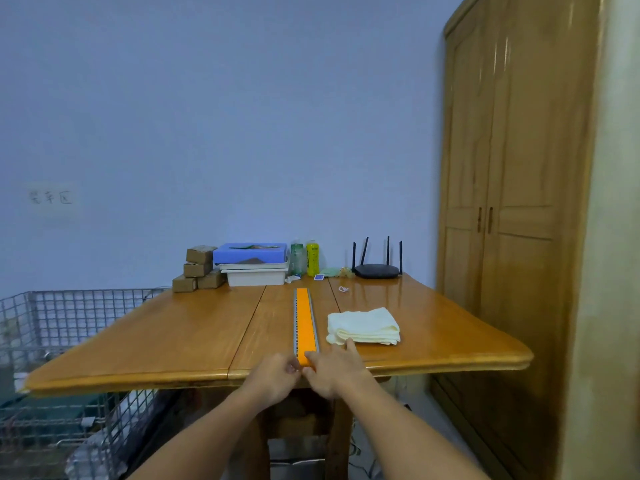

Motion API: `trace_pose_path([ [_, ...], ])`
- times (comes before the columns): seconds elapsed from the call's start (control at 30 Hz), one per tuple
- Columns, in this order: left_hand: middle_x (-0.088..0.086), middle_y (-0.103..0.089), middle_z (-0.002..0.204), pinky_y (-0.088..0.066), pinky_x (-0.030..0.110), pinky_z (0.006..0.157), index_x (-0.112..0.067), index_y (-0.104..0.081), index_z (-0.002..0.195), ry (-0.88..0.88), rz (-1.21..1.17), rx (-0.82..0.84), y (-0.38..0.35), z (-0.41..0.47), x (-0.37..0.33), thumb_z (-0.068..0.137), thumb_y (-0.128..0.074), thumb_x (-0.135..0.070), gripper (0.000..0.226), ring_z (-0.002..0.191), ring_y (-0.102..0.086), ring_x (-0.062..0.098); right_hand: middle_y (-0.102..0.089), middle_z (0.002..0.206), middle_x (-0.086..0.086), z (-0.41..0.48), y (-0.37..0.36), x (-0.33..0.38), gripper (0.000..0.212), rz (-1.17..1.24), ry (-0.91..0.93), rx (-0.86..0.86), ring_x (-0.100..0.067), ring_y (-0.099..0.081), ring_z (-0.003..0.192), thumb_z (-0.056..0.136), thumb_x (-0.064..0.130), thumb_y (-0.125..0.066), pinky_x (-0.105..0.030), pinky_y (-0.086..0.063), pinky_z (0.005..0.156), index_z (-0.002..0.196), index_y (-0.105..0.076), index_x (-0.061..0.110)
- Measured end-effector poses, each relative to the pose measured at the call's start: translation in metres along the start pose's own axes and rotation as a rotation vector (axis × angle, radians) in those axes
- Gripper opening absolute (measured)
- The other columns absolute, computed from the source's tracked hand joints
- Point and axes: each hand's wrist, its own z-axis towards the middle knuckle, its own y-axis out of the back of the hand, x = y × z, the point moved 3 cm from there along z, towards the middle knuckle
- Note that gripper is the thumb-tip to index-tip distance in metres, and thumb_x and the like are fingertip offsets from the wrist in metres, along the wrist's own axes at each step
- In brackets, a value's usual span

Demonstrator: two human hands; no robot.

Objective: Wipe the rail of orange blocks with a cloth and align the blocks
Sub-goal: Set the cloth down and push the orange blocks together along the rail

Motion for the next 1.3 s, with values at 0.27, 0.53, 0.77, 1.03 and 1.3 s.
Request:
trace_pose_path([
  [0.27, -0.005, -0.068, 0.105, -0.055, 0.034, 0.089, -0.025, -0.070, 0.112, 0.010, 0.048, 0.031, 0.008, 0.000, -0.001, 0.096, -0.058, -0.029, 0.021, 0.096, -0.062, 0.011, -0.055, 0.144, -0.006, -0.010, 0.000, -0.001, 0.053, 0.018, 0.032, -0.025, -0.029, -0.040, 0.140, 0.104, 0.054, -0.029, -0.055, -0.004, 0.117, 0.149, -0.040, 0.030],
  [0.53, -0.003, -0.069, 0.099, -0.057, 0.037, 0.086, -0.024, -0.071, 0.105, -0.009, 0.067, 0.024, 0.019, -0.013, -0.010, 0.095, -0.061, -0.030, 0.015, 0.092, -0.063, 0.014, -0.056, 0.141, -0.008, -0.014, 0.000, 0.002, 0.053, 0.000, 0.016, 0.020, -0.030, -0.042, 0.138, 0.101, 0.056, -0.035, -0.056, -0.004, 0.116, 0.147, -0.041, 0.030],
  [0.77, -0.002, -0.067, 0.103, -0.055, 0.035, 0.084, -0.026, -0.067, 0.104, -0.011, 0.122, 0.021, 0.032, -0.020, -0.005, 0.095, -0.061, -0.027, 0.011, 0.094, -0.061, 0.015, -0.054, 0.144, -0.010, -0.006, 0.000, 0.003, 0.052, -0.022, -0.002, 0.055, -0.031, -0.042, 0.138, 0.104, 0.050, -0.030, -0.055, -0.009, 0.115, 0.152, -0.035, 0.029],
  [1.03, 0.000, -0.067, 0.104, -0.045, 0.027, 0.068, -0.021, -0.068, 0.110, -0.005, 0.138, 0.021, 0.029, -0.004, -0.002, 0.097, -0.058, -0.026, 0.017, 0.090, -0.058, 0.013, -0.062, 0.134, -0.011, 0.012, 0.002, -0.008, 0.047, 0.010, 0.002, -0.080, -0.033, -0.054, 0.123, 0.101, 0.049, -0.038, -0.049, -0.038, 0.101, 0.137, -0.052, 0.022],
  [1.3, 0.000, -0.067, 0.108, -0.046, 0.027, 0.075, -0.017, -0.067, 0.117, 0.007, 0.072, -0.006, 0.018, 0.024, -0.012, 0.099, -0.058, -0.023, 0.021, 0.096, -0.059, 0.014, -0.065, 0.126, -0.011, 0.025, 0.009, -0.032, 0.039, 0.058, -0.035, -0.157, -0.031, -0.059, 0.114, 0.102, 0.040, -0.039, -0.042, -0.044, 0.089, 0.127, -0.059, 0.018],
])
